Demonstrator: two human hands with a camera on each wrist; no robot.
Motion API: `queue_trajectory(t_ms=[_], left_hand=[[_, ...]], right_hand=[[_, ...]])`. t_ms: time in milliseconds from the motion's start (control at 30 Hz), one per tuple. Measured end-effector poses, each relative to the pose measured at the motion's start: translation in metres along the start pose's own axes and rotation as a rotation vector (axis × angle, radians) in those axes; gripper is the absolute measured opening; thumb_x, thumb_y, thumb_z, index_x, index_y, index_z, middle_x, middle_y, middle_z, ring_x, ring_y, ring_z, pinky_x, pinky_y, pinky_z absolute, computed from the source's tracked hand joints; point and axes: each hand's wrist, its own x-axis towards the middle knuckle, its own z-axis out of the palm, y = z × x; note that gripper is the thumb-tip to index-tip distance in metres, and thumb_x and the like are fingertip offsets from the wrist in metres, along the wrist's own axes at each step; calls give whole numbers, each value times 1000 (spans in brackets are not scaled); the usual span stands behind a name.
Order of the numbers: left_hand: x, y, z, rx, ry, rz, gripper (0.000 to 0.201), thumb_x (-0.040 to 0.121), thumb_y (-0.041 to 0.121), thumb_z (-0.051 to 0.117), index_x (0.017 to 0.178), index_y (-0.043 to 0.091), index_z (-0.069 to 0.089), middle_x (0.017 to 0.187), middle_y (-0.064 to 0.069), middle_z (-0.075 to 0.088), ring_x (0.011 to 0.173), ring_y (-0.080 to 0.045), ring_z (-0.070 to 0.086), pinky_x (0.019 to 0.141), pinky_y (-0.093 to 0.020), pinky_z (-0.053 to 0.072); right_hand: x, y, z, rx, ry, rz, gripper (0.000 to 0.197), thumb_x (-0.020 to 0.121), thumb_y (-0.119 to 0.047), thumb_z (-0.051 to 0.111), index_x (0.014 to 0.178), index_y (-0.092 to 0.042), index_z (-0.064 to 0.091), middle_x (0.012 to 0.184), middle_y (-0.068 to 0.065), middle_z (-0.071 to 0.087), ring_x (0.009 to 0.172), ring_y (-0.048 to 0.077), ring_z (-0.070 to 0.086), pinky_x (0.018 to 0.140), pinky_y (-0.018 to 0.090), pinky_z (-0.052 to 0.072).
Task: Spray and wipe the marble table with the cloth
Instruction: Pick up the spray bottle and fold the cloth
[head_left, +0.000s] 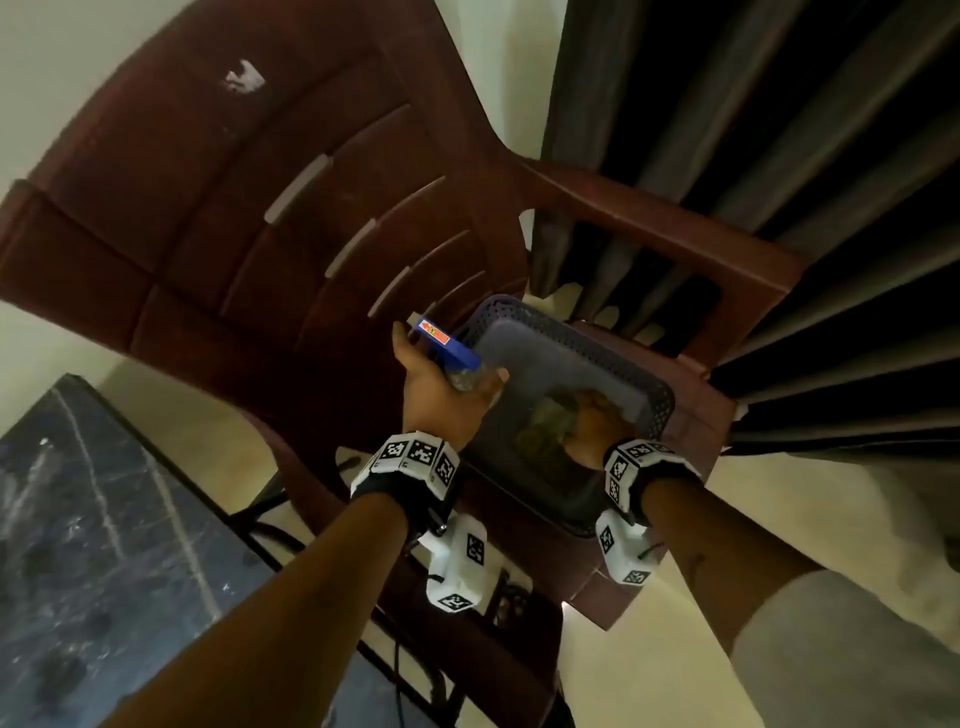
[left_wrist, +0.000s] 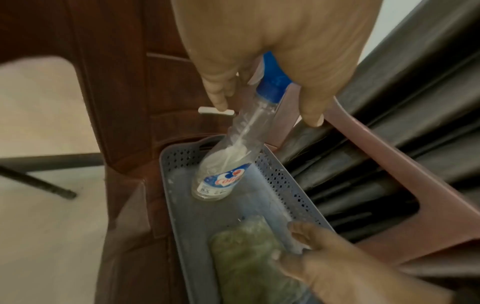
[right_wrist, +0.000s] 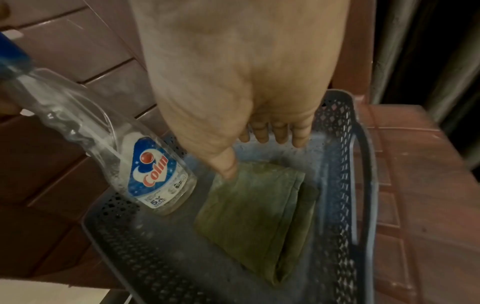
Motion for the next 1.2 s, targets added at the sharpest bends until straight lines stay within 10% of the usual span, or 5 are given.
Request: queue_trajectory(t_ms=[267,600,767,967,1200], left_hand=[[13,-1,5,-61,146,22,107,94,23,76,166,21,-3,110,10,58,105,-12,61,94,-30,48],[8,-20,0,121,38,107,108,96,14,71,166,23,-10,158,-7,49,131,-24,61,104,-39,53],[9,-16,2,139,8,60,114,92,18,77,166,19,-11,150,-10,56,116,-20,63,90,-26,46],[22,-25,6,116,32,87,109,82,30,78,166,21,10,151,-15,53,134,-32,57,109,-47,51],[23,-28,11,83,47,117,63,103,27,61,158,16,31,108,5,61,95,-13,63,89,-36,54]], right_hand=[[6,-1,7,-17,-29,20,86,91,-32,70,158,-17,19,160,17,28,145,40,32,116,50,35],[13,-1,12,26,-41,16,67,78,-49,78,131,-14,58,136,11,57,127,41,51,104,52,44],[-3,0,5,59,18,-16,52,79,-47,80,119,-17,65,122,8,64,121,36,56,100,46,46],[-11,1,2,254,-61,37,44,85,-22,79,121,-2,63,122,15,65,110,26,60,83,29,41],[-6,9,9,565,-98,154,66,79,-19,85,135,-2,55,131,11,62,120,32,60,100,37,50]])
